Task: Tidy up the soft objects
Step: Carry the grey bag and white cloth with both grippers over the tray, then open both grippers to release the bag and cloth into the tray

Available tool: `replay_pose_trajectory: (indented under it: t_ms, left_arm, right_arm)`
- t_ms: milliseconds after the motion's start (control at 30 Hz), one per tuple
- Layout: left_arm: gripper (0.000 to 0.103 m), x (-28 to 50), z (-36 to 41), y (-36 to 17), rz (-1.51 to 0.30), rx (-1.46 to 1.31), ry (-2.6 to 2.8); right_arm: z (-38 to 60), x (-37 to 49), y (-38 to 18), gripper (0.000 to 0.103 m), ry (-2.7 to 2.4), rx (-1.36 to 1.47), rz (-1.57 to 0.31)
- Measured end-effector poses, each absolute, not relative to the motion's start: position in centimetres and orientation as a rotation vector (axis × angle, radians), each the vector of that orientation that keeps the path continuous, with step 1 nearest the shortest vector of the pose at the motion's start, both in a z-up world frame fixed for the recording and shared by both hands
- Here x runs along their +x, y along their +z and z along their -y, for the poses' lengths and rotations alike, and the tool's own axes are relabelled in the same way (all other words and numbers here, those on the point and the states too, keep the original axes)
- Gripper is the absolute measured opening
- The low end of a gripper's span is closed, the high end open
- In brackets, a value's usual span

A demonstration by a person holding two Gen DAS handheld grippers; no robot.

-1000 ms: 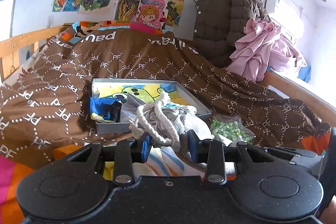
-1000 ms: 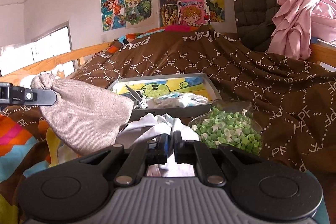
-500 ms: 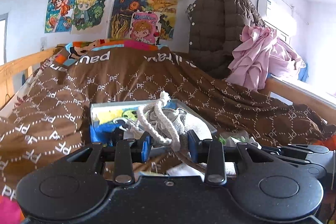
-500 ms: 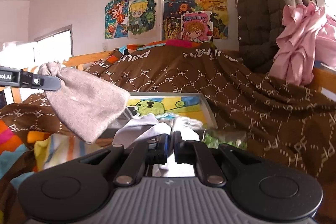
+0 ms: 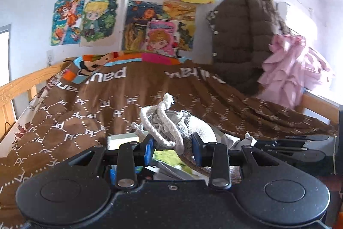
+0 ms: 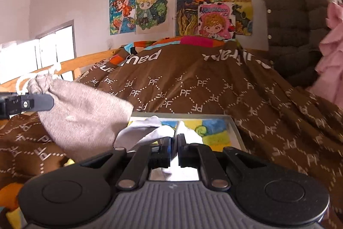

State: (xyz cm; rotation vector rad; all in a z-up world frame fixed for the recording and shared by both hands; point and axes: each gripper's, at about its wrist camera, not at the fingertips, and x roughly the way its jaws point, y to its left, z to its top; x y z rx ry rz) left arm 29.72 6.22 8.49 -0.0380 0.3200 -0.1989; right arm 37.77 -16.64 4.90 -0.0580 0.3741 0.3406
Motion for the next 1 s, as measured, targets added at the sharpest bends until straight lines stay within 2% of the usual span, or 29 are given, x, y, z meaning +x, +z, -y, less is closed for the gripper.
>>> replay_pose_trajectory:
  t_ms: [567, 800, 900, 967, 1000]
  left_arm:
    - [0.038, 37.7, -11.5, 1.2, -0.512, -0.22, -0.026]
    - [0.039, 39.2, -12.3, -0.2, -0.624, -0.282, -0.002]
    - [0.04, 39.4, -12.3, -0.4, -0.643, -0.28, -0.003]
    - [0.041, 39.5, -12.1, -0.4, -0.65, -0.272, -0.005]
    - [0.041, 39.5, -12.0, -0.4, -0.657, -0.263, -0.004]
  right_arm:
    - [12.8, 43.9, 0.0, 0.008, 0.334, -0.087, -0.533]
    - [12.9, 43.8, -0.6, 0.013, 0.339, -0.087, -0.558]
    - [13.1, 43.6, -0.5, 0.023, 0.338, -0.089, -0.56]
    - [13.2, 43.5, -0.5, 0.034, 0.34, -0.092, -0.566]
    - [13.3, 43.4, -0.5, 0.036, 0.338, -0.095, -0.57]
